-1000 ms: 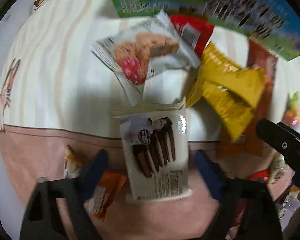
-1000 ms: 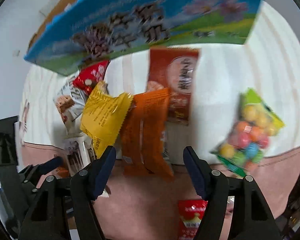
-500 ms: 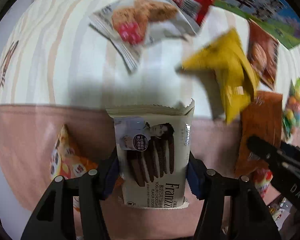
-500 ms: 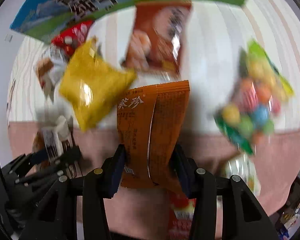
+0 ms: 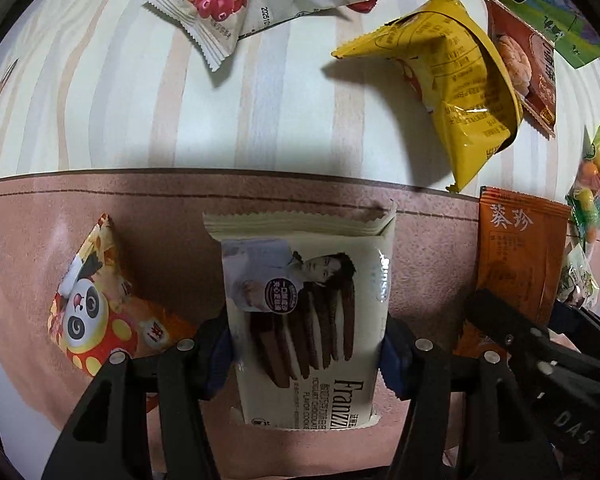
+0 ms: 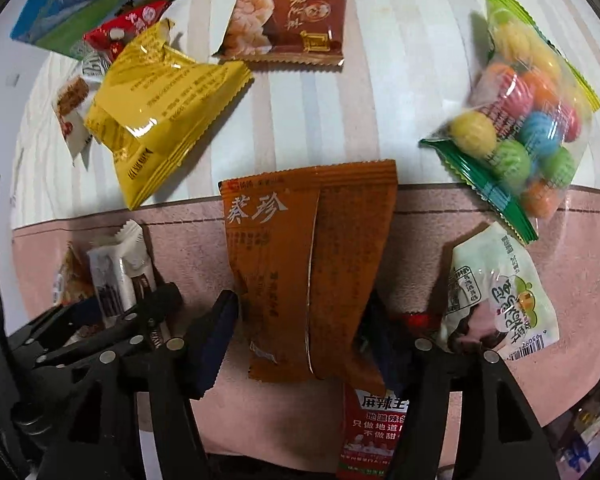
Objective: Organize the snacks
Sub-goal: 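Grasp the Franzzi cookie pack with the left tool while the right grasps the orange snack bag, then carry both packs into the cardboard box and open both tools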
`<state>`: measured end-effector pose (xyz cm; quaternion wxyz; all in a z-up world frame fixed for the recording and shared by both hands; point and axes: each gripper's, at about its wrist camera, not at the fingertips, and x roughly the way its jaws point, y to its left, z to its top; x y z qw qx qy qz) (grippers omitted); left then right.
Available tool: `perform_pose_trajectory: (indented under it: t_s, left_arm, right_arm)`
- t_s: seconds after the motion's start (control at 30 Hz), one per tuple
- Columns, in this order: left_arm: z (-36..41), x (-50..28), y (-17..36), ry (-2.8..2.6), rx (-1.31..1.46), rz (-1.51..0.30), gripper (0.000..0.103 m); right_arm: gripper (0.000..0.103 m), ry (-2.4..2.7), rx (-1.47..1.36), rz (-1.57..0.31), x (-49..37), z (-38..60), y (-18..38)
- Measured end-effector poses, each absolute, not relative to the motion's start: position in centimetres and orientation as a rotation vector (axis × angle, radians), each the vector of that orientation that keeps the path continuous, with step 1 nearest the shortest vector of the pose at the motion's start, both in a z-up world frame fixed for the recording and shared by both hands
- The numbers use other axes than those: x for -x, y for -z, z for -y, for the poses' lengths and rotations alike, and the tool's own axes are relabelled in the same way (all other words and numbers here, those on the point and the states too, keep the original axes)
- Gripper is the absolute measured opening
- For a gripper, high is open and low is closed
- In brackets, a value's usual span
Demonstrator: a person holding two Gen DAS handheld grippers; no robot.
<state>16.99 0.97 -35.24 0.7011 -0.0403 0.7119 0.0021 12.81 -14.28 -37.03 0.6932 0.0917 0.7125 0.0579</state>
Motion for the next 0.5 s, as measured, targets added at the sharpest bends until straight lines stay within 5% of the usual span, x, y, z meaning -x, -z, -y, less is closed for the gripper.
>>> perform_pose_trajectory:
  t_s: [0.27,0.5]
  left_arm:
    - [-0.9,-15.0,35.2,-0.018,0.076,-1.552,0.056]
    - [-0.4,-11.9,29.5,-0.012,0.070,-1.442,0.056]
  right_arm:
    - [0.056,-0.098,-0.153,-1.570,-12.1,12.9,37.2]
    - [0.050,-0.162,-0.209,-1.487,-10.0,14.3,32.5]
